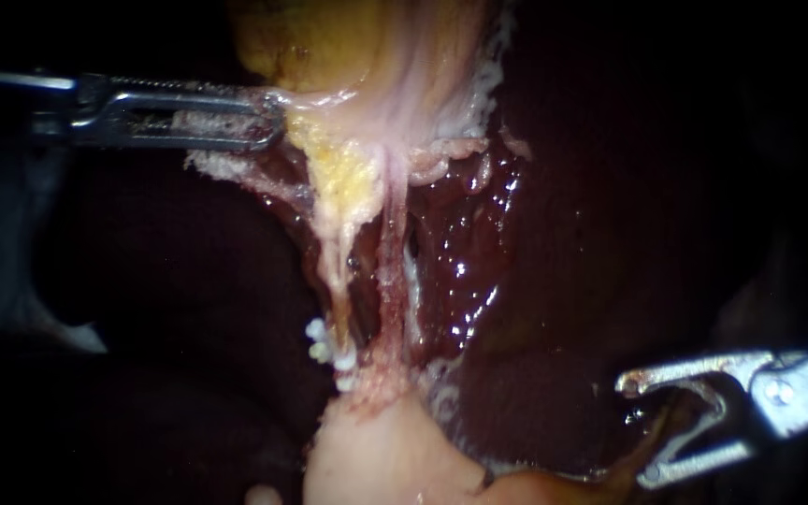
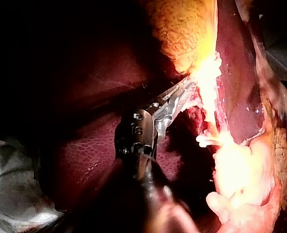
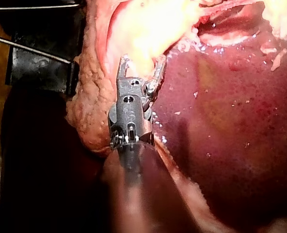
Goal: Clipping third clip left tube
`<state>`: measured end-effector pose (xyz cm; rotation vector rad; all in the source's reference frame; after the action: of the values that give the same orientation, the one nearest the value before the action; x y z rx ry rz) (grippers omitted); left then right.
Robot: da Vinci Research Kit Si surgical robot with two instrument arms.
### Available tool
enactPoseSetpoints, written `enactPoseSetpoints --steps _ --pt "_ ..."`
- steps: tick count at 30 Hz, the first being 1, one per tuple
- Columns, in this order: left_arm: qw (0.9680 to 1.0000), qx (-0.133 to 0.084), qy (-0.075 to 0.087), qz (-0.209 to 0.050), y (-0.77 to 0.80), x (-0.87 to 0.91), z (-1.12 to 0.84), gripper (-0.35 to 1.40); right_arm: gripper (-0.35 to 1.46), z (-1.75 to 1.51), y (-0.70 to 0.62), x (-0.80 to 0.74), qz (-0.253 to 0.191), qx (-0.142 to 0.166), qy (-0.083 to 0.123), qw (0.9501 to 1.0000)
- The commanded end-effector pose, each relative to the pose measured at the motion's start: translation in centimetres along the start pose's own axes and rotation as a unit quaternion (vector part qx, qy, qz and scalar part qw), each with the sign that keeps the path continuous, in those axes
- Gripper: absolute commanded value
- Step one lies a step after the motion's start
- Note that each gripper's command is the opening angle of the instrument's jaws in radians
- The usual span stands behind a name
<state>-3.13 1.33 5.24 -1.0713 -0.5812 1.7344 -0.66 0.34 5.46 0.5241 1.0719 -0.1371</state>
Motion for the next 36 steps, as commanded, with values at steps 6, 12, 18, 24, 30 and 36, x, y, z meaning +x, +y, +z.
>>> enactPoseSetpoints --steps 6,12,18,24,30,36 --pt "1.0 -0.003 -0.002 -0.001 0.01 0.04 -0.08 -0.35 0.5 0.01 0.01 0.0 0.0 0.0 0.0 1.0" --pt "0.9999 0.008 0.003 -0.007 0.03 0.25 -0.44 -0.35 0.5 0.02 0.01 0.0 0.0 0.0 -0.001 1.0" --pt "0.9998 0.009 0.011 -0.013 0.07 0.36 -0.66 -0.35 0.5 0.02 0.01 0.01 0.001 0.0 -0.001 1.0" --pt "0.9998 0.01 0.012 -0.013 0.11 0.36 -0.66 -0.35 0.5 0.03 0.02 0.03 0.001 -0.002 0.003 1.0" --pt "0.9998 0.011 0.012 -0.013 0.13 0.35 -0.66 -0.35 0.49 0.17 0.13 0.21 0.02 -0.012 0.027 0.9994" --pt "0.9998 0.011 0.012 -0.014 0.14 0.35 -0.67 -0.35 0.5 0.44 0.34 0.44 0.085 -0.028 0.061 0.9941"
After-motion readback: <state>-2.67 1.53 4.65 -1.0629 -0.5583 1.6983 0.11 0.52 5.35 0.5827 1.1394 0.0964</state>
